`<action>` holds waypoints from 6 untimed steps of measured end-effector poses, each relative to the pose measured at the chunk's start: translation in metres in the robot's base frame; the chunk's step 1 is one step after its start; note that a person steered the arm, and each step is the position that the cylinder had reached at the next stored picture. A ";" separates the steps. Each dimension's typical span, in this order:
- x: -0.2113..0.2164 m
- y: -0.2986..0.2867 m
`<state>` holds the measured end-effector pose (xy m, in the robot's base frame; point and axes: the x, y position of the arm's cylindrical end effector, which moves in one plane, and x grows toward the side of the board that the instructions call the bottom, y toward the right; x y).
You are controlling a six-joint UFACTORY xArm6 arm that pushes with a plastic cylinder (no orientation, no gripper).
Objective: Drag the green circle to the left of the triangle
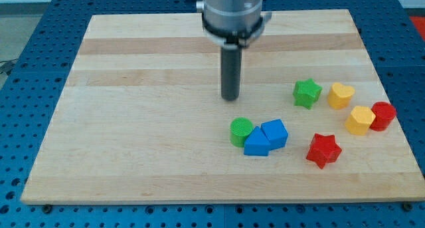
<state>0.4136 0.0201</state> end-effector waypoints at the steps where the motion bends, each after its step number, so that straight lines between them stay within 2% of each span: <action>1: -0.009 0.013; 6: 0.029 0.028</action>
<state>0.4431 0.0482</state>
